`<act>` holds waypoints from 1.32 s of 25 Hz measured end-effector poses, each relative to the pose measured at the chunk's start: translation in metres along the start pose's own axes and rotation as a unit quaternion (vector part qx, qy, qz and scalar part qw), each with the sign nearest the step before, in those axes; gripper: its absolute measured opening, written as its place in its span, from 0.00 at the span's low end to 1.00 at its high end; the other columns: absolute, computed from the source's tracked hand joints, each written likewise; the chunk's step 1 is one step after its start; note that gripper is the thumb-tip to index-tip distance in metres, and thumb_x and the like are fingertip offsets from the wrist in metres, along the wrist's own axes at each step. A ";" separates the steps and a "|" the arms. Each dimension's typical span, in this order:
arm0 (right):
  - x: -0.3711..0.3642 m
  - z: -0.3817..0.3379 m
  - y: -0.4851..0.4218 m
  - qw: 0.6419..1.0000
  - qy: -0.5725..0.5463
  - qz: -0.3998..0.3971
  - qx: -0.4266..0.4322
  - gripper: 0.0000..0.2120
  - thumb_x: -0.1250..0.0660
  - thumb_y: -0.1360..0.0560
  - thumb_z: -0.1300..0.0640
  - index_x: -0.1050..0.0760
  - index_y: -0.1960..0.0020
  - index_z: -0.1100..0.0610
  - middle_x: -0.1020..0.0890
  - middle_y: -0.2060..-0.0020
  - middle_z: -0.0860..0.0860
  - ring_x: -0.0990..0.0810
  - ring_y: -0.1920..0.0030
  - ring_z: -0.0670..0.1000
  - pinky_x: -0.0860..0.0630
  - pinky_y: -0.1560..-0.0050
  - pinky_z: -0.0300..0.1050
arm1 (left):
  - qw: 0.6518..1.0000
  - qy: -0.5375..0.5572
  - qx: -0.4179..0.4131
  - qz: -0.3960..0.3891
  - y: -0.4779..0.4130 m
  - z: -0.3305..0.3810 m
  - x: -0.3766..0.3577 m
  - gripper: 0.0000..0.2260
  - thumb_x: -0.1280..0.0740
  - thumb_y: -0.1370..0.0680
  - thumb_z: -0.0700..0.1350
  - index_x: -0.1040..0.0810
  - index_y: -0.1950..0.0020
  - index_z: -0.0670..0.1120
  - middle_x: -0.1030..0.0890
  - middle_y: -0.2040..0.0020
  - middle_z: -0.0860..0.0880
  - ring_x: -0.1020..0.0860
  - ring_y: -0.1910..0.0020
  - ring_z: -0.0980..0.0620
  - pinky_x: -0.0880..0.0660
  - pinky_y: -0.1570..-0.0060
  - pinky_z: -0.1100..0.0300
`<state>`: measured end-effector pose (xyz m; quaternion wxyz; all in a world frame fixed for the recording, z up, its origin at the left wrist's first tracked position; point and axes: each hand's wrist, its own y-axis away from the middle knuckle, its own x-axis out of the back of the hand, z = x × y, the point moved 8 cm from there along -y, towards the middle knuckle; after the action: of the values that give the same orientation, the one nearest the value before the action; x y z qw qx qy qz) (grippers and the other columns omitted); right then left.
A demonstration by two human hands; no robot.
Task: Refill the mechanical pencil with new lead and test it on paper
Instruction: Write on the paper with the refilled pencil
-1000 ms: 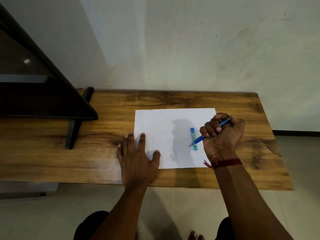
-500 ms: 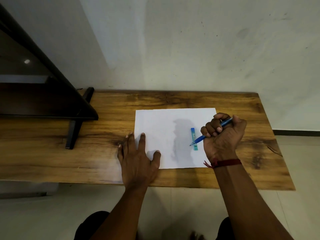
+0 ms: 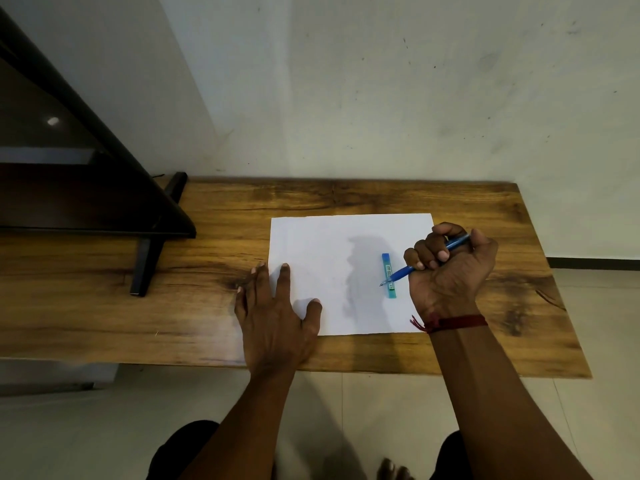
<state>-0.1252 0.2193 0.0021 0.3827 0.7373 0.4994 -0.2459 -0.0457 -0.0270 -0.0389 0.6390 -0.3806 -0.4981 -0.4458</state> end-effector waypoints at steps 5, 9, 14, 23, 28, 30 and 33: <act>0.000 -0.003 -0.001 1.000 0.013 0.011 0.005 0.21 0.50 0.24 0.48 0.28 0.67 0.58 0.37 0.81 0.48 0.43 0.79 0.46 0.43 0.75 0.38 | 1.000 0.005 -0.003 0.002 0.001 0.001 0.000 0.34 0.44 0.28 0.66 0.36 0.27 0.50 0.35 0.25 0.43 0.38 0.27 0.42 0.45 0.29 0.42; 0.000 -0.003 0.001 1.000 -0.006 0.009 0.007 0.23 0.51 0.24 0.47 0.27 0.67 0.58 0.36 0.81 0.48 0.42 0.79 0.46 0.44 0.74 0.38 | 1.000 0.004 -0.002 -0.002 0.001 0.001 0.001 0.34 0.45 0.28 0.66 0.37 0.26 0.50 0.36 0.25 0.43 0.39 0.26 0.42 0.46 0.28 0.43; 0.000 -0.004 -0.001 1.000 0.007 0.017 0.004 0.20 0.50 0.24 0.49 0.28 0.67 0.58 0.37 0.81 0.48 0.43 0.79 0.46 0.44 0.74 0.38 | 1.000 0.005 -0.002 0.001 0.001 0.001 0.002 0.34 0.46 0.28 0.66 0.37 0.26 0.50 0.36 0.25 0.42 0.39 0.26 0.42 0.46 0.28 0.43; -0.002 -0.004 0.000 1.000 0.003 0.017 -0.002 0.20 0.50 0.25 0.50 0.28 0.69 0.57 0.37 0.81 0.47 0.43 0.79 0.46 0.43 0.75 0.37 | 1.000 0.002 -0.003 0.001 0.001 0.001 0.000 0.34 0.44 0.28 0.66 0.37 0.26 0.50 0.36 0.25 0.42 0.39 0.26 0.41 0.46 0.28 0.43; -0.004 0.000 0.002 0.999 -0.028 -0.004 -0.018 0.25 0.53 0.22 0.48 0.25 0.66 0.58 0.37 0.81 0.48 0.43 0.79 0.46 0.42 0.75 0.37 | 1.000 0.001 -0.002 0.001 0.001 0.000 -0.001 0.34 0.44 0.28 0.66 0.37 0.26 0.50 0.36 0.25 0.42 0.39 0.26 0.42 0.47 0.28 0.43; -0.003 0.003 0.002 0.999 -0.027 -0.006 -0.031 0.27 0.55 0.22 0.49 0.23 0.64 0.60 0.36 0.80 0.48 0.42 0.79 0.46 0.42 0.75 0.37 | 1.000 0.003 -0.004 0.002 0.001 0.000 -0.001 0.34 0.44 0.28 0.66 0.37 0.26 0.50 0.36 0.25 0.42 0.39 0.26 0.41 0.46 0.28 0.43; -0.003 0.006 0.001 0.999 -0.016 -0.002 -0.048 0.28 0.56 0.22 0.51 0.21 0.61 0.61 0.36 0.80 0.48 0.42 0.79 0.46 0.41 0.75 0.37 | 1.000 0.004 -0.004 0.000 0.001 0.000 -0.002 0.34 0.45 0.28 0.66 0.37 0.26 0.50 0.36 0.25 0.42 0.39 0.26 0.41 0.46 0.28 0.43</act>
<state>-0.1248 0.2124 0.0007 0.4250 0.7129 0.5061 -0.2346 -0.0447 -0.0264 -0.0404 0.6396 -0.3812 -0.4937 -0.4493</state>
